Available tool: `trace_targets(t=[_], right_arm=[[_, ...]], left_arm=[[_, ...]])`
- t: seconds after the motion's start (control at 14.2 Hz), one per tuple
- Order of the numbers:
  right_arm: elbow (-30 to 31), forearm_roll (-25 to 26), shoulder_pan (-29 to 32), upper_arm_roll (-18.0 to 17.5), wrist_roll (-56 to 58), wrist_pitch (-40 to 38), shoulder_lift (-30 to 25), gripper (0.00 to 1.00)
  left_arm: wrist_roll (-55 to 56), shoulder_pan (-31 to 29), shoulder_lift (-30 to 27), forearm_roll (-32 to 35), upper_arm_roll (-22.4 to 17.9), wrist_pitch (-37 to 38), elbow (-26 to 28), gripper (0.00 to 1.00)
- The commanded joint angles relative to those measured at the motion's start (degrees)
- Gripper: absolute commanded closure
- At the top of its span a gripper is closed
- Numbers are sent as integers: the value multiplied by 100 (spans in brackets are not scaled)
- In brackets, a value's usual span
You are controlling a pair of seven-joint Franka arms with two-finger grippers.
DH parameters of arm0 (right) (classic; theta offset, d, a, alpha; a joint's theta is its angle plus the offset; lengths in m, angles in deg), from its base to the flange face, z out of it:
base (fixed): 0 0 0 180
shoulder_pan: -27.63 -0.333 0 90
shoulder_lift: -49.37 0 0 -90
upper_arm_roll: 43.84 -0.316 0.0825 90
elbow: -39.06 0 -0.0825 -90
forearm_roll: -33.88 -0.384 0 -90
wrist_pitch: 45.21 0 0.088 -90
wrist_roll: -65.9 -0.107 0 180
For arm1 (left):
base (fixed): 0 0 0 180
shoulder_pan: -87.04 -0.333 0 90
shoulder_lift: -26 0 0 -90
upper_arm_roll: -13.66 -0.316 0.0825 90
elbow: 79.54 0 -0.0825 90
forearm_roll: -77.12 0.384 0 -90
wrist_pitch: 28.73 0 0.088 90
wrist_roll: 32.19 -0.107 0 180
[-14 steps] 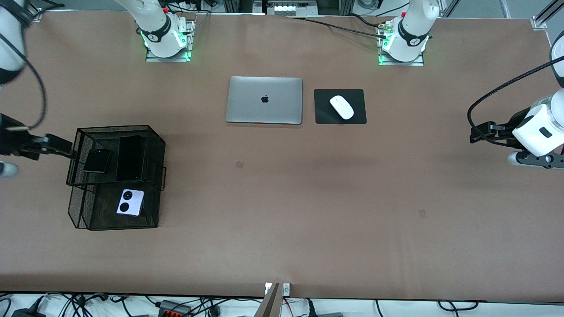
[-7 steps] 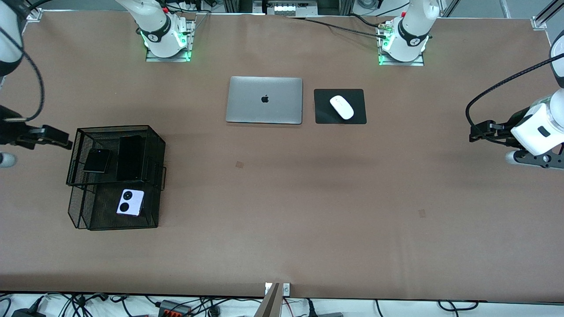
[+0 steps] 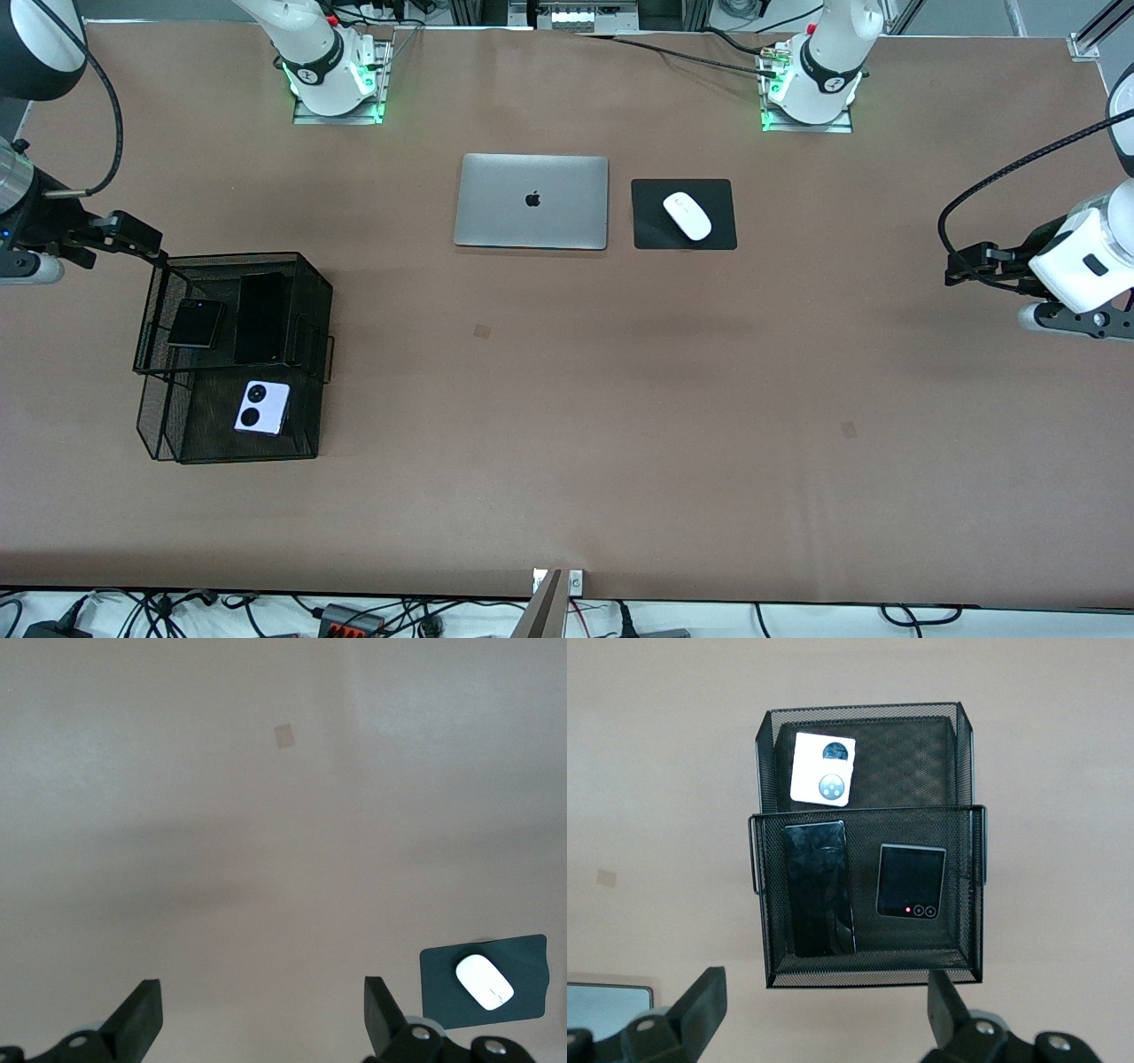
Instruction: Place phones with both arms
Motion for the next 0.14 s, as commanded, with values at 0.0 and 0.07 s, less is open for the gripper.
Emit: trace_targets(t=[0.0, 0.07], right_arm=[[-199, 73, 21, -38, 1, -53, 121, 0], [-200, 81, 12, -38, 1, -53, 129, 0]], left_arm=[[-135, -49, -54, -70, 12, 52, 25, 0], [-144, -49, -54, -70, 12, 52, 25, 0]])
